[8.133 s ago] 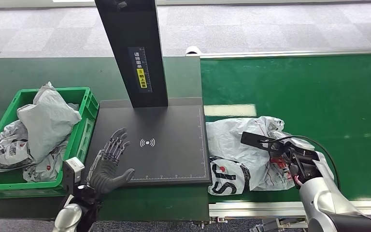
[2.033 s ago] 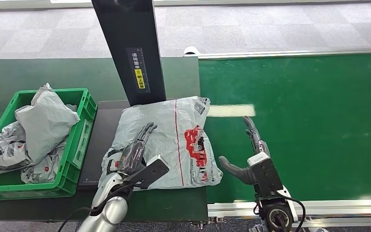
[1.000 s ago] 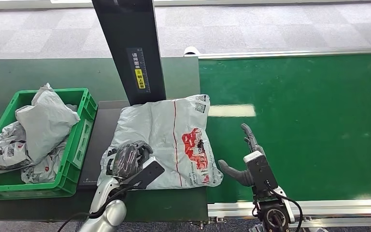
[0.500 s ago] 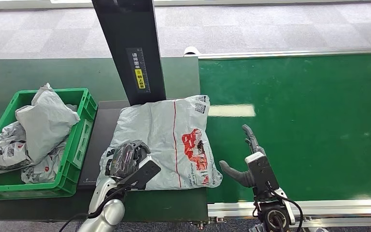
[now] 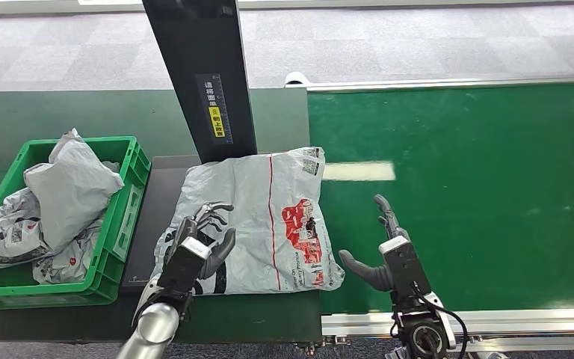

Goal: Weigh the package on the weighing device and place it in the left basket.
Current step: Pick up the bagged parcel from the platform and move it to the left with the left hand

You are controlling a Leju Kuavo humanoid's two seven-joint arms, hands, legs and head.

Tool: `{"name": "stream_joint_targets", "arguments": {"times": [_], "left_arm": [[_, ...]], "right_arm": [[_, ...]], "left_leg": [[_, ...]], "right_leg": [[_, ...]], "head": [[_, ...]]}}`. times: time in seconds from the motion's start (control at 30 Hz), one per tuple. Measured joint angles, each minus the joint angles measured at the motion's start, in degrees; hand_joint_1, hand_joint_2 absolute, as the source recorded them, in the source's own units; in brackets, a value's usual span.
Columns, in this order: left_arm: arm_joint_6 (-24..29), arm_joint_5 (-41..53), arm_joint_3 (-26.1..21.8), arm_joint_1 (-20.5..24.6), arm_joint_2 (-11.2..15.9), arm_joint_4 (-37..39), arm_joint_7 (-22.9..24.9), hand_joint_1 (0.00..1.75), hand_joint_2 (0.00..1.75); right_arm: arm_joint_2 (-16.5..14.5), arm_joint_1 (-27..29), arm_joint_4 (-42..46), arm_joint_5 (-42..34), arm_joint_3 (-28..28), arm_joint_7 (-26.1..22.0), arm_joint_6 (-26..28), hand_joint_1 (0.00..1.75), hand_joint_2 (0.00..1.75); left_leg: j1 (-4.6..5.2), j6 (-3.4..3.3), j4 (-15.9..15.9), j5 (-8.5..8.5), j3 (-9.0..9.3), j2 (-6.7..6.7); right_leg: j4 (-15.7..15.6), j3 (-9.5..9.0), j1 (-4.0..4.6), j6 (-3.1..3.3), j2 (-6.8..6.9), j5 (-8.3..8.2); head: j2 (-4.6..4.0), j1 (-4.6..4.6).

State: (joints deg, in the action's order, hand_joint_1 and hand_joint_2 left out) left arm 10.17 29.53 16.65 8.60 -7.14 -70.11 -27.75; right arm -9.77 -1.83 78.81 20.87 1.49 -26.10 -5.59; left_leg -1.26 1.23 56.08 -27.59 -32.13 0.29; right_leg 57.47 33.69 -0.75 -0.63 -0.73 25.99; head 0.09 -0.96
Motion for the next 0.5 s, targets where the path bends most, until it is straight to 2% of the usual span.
{"name": "stream_joint_targets", "arguments": {"times": [0.23,0.3,0.4,0.5], "left_arm": [[-1.68,-1.36,-0.08,-0.66,0.05,-2.4,-0.63,0.0,1.75],[-6.79,-5.58,-0.13,-0.66,0.08,-2.63,-1.14,0.0,1.75],[-18.18,-14.26,-0.19,-0.74,0.15,-2.84,-1.71,0.0,1.75],[-22.81,-17.2,-0.25,-0.86,0.18,-3.15,-2.1,0.0,1.75]], "right_arm": [[0.0,-0.01,-0.39,-0.1,0.01,-0.09,-0.01,0.0,1.75],[0.0,-0.09,-0.46,-0.15,0.04,-0.25,-0.01,0.0,1.75],[0.03,-0.45,-0.86,-0.18,0.26,-0.44,-0.01,0.0,1.75],[0.08,-0.75,-1.32,-0.22,0.52,-0.52,-0.01,0.0,1.75]], "left_leg": [[0.0,0.0,0.0,0.0,0.01,-0.01],[0.0,0.0,0.0,0.0,0.0,-0.01],[0.0,0.0,0.0,0.0,0.0,0.0],[0.0,0.0,0.0,0.0,0.0,0.0]], "right_leg": [[0.0,-0.01,0.0,0.0,0.0,0.0],[0.0,-0.01,0.0,0.0,0.0,0.0],[0.0,0.0,0.0,0.0,0.0,0.0],[0.0,0.0,0.0,0.0,0.0,0.0]], "head": [[0.0,0.01],[0.0,0.01],[0.0,0.01],[0.0,0.0]]}}
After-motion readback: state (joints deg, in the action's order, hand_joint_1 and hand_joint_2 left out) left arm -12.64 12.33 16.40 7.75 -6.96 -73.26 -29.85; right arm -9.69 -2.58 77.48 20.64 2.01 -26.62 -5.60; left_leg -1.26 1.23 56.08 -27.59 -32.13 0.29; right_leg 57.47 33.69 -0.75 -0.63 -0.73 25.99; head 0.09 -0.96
